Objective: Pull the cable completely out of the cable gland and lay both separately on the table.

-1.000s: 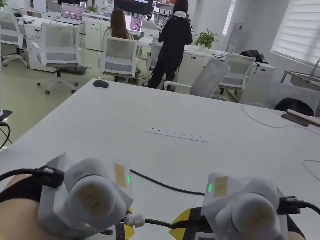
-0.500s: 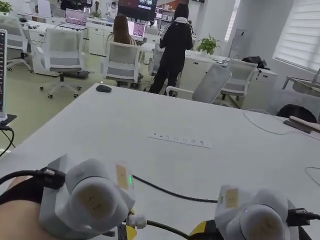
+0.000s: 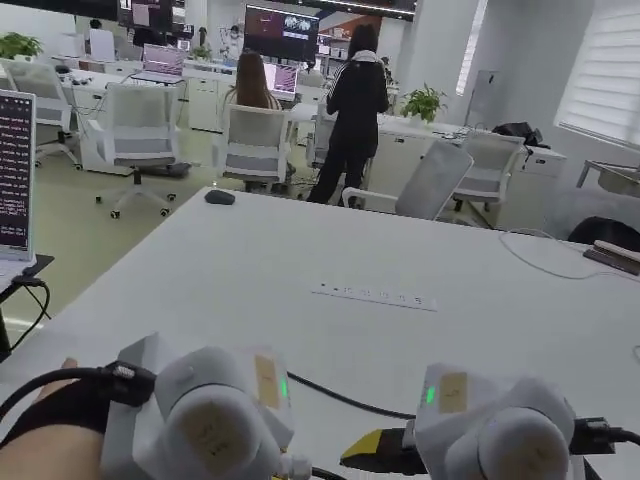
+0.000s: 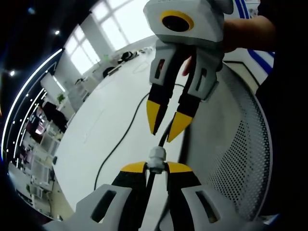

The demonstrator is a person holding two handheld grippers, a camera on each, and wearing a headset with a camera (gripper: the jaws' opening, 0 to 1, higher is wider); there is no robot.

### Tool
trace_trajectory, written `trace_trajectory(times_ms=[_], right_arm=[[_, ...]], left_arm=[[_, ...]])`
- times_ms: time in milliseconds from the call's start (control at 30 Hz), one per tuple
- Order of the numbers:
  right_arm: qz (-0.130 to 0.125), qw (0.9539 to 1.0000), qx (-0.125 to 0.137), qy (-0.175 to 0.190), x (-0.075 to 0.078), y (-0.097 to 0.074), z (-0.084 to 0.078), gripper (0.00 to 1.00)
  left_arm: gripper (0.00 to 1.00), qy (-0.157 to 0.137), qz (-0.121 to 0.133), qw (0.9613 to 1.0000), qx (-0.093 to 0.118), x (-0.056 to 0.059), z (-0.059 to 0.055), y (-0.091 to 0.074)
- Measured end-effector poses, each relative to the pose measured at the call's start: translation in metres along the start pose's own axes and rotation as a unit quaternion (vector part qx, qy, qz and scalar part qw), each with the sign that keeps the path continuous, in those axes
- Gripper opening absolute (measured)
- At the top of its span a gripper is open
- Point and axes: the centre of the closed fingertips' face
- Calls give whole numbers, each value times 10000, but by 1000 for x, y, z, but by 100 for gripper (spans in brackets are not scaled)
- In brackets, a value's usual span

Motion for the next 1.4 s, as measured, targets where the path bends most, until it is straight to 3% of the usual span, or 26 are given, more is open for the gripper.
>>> trace_trajectory(times_ms=[133,300,567,967,1167,1400], right_arm=[[138,9997,-71,-182,-7,2,0,4],[141,9997,-65,-167,-7,1,-2,4],[-82,9988,-440,-187,1,-2,-26,3],[-129,9979,-582,-236,1,-8,-33,4],[-44,9990,-378,-237,-4,-10,-22,9],[-115,9993,-256,-236,-1,-11,-17,0]], left_arm=[[16,10,14,10000,15,0,2,-1],[16,-2,0,10000,64,2,4,-2],[16,-76,80,9999,6,0,-1,-8],[16,-72,80,9999,112,2,6,-3],[16,-70,97,9997,196,2,11,-3],[16,-29,63,9999,159,5,11,-3]])
Point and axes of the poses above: the centre of the closed fingertips' face, and the gripper's own axes: y roughly forward along the fingers, x roughly to its right, z roughly out of its top, and after that the axes turned 8 degrees about y, right-handed
